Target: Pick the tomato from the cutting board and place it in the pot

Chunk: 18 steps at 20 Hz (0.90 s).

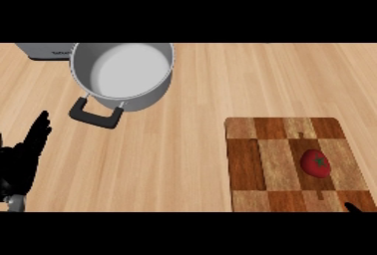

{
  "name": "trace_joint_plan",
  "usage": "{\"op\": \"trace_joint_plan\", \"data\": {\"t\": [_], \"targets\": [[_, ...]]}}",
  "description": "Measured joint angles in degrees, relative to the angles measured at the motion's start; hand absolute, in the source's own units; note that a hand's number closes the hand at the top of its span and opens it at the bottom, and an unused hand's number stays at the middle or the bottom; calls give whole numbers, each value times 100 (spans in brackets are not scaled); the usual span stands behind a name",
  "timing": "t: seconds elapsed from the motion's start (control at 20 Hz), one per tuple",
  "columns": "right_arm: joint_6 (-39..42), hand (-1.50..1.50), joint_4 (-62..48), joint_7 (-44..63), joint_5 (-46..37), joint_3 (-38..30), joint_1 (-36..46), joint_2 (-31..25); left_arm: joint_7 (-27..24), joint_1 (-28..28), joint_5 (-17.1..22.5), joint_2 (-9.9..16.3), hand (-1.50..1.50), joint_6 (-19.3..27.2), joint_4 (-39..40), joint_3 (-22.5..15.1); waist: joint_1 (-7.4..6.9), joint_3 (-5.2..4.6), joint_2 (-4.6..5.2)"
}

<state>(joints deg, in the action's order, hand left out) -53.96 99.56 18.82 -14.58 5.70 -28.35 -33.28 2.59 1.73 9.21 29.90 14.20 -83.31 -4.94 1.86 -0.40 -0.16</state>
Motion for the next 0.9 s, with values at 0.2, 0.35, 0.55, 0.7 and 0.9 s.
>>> {"op": "trace_joint_plan", "data": {"t": [0.2,0.35,0.55,0.7,0.9], "targets": [[565,-150,860,1375,-379,-46,-258,-579,106,12,-49,-21,0,-13,-200,-59,-139,3,23],[1245,-150,1362,2363,-381,-97,-141,-1045,153,-39,-76,-48,0,-37,-245,-91,-217,4,40],[2252,-150,1520,3414,-27,7,218,-1562,192,-87,-138,-60,0,-66,-302,-148,-351,11,65],[2923,-150,1520,3976,493,121,690,-1803,235,-236,-195,-96,0,-73,-213,-177,-391,18,80],[3545,-150,1367,4368,1172,207,1285,-1986,308,-250,-224,-124,0,-76,-243,-154,-384,27,63]]}}
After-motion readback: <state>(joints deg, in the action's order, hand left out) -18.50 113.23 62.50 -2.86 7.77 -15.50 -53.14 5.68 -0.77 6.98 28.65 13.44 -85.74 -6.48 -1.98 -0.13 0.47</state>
